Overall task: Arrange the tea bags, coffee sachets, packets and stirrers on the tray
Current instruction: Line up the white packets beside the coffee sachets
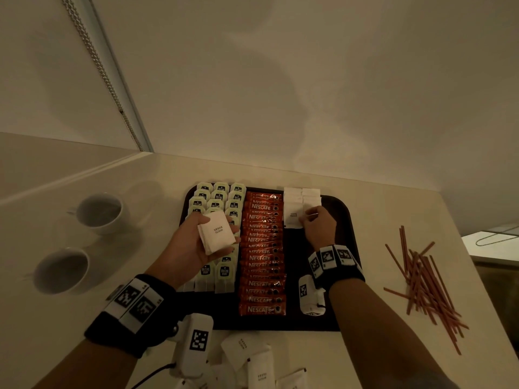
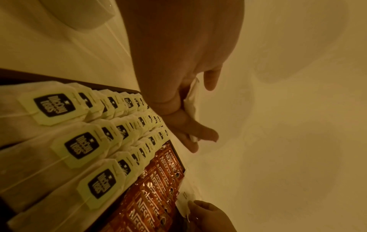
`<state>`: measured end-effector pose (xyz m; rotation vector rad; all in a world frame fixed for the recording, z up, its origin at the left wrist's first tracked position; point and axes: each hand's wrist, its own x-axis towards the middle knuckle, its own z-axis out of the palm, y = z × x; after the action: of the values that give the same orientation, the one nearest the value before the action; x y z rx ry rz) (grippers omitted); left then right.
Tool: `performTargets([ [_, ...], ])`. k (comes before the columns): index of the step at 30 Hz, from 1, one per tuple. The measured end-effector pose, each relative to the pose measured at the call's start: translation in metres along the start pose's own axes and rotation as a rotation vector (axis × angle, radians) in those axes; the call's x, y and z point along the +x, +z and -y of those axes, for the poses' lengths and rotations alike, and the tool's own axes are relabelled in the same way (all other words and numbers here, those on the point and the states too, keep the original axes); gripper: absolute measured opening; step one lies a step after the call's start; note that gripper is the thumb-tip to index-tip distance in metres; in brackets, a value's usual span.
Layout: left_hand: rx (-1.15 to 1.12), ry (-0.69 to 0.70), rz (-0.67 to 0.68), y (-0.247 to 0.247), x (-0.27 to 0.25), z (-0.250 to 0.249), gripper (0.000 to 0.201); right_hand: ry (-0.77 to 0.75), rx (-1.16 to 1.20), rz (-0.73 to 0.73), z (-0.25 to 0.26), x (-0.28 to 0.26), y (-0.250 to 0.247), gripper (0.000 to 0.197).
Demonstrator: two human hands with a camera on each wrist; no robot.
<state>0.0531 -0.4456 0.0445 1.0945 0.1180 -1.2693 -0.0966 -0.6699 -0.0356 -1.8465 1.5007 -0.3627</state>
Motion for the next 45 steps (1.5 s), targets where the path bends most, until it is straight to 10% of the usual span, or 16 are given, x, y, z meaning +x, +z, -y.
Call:
performTargets([
  [4, -0.057, -0.002, 0.034, 0.005, -0.001, 0.001, 0.031, -0.136, 0.082, 0.017, 0.024, -0.018, -0.004, 0.018],
  [10, 0.022, 0.099, -0.106, 0.017, 0.005, 0.003, 0.011, -0.334, 0.326, 0.596, 0.071, -0.082, 0.003, 0.020],
  [23, 0.479, 0.188, -0.103, 0.013, 0.005, 0.007, 0.033, -0.523, 0.297, 0.439, 0.087, -0.090, -0.018, 0.021],
  [31, 0.279, 0.165, -0.120, 0.017, 0.008, 0.010, 0.027, -0.193, 0.526, 0.570, 0.066, -0.100, -0.009, 0.010],
  [35, 0.216, 0.086, -0.097, 0.014, 0.008, 0.009, 0.015, 0.016, 0.684, 0.442, 0.037, -0.079, -0.016, 0.015],
  [45, 0.188, 0.087, -0.118, 0.000, 0.011, 0.008, 0.021, 0.102, 0.156, -0.078, -0.037, 0.002, -0.035, 0.022],
])
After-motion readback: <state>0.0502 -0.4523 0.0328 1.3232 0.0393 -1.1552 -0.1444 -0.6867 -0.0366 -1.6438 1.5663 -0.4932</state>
